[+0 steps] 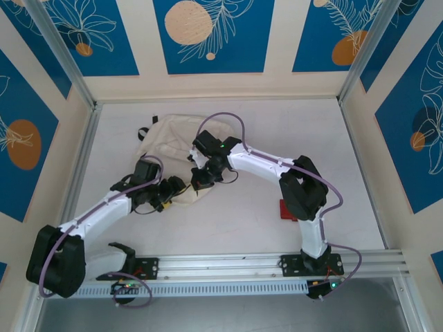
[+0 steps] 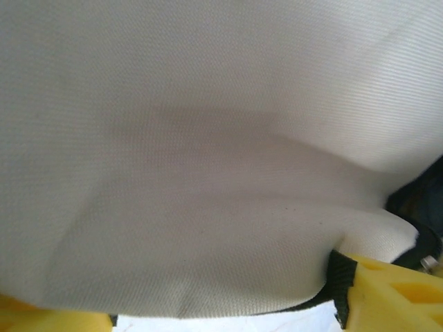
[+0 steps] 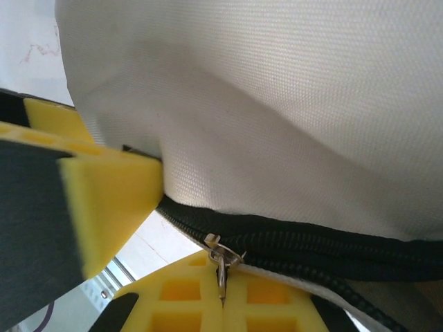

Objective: Pack books, pencil case, and school supplies into a backpack

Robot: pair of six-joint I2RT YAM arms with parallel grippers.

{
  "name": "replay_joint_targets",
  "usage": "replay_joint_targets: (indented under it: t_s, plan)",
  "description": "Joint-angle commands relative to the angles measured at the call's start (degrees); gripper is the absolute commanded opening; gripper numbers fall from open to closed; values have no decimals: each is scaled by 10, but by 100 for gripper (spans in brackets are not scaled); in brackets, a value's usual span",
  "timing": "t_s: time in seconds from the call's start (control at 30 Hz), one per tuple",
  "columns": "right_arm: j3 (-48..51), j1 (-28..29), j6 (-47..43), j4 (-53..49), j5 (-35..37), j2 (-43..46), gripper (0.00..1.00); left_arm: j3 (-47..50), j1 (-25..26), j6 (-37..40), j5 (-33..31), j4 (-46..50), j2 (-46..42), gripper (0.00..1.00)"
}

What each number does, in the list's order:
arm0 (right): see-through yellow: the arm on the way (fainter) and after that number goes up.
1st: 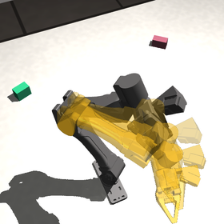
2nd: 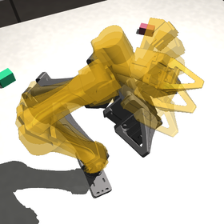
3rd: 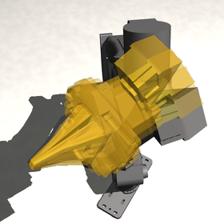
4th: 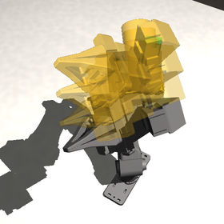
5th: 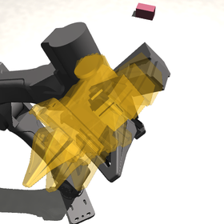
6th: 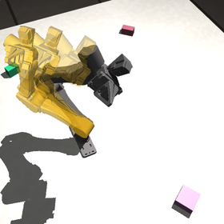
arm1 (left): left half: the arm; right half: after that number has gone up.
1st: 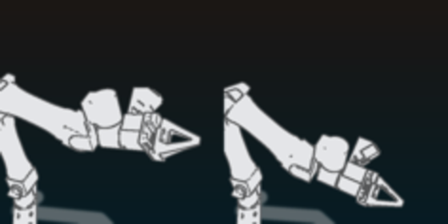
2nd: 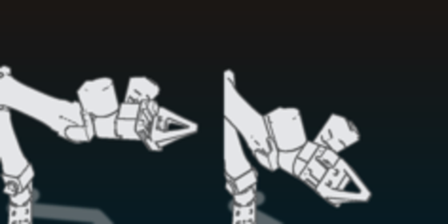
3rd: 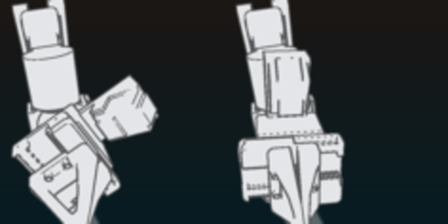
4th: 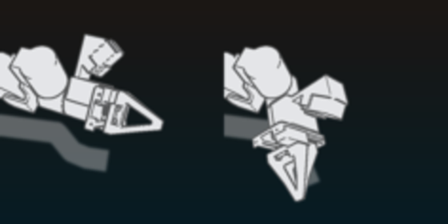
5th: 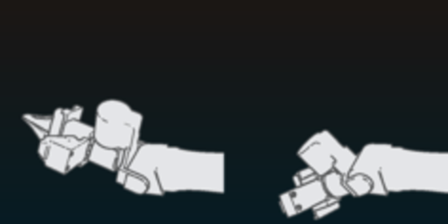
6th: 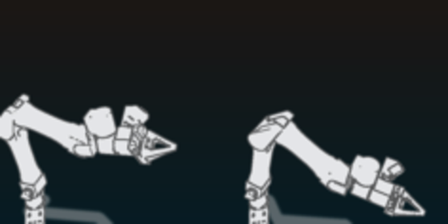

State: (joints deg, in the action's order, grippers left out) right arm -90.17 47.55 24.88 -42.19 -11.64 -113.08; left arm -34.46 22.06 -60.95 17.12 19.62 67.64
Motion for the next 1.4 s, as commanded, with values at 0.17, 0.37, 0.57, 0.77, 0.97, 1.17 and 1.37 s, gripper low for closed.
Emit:
replay_joint_targets:
  t_s: [0.17, 0.37, 0.57, 0.77, 0.97, 1.17, 1.37]
  plan:
    - [52, 26, 4, -7, 143, 63, 32, -36, 12, 31, -49, -17, 58, 57]
    - [91, 43, 27, 31, 208, 90, 31, -53, 14, 58, -61, 11, 54, 54]
    - [83, 42, 26, 41, 190, 76, 29, -58, 14, 65, -67, 23, 51, 52]
    - [89, 33, 54, 69, 164, 93, 46, -49, 14, 62, -57, 11, 60, 47]
    - [91, 21, 101, 84, 151, 85, 48, -47, 15, 61, -53, 5, 63, 46]
    - [77, 18, 122, 65, 145, 72, 42, -46, 15, 61, -53, 7, 64, 44]
    - [69, 25, 106, 15, 120, 78, 41, -46, 15, 61, -53, 8, 64, 40]
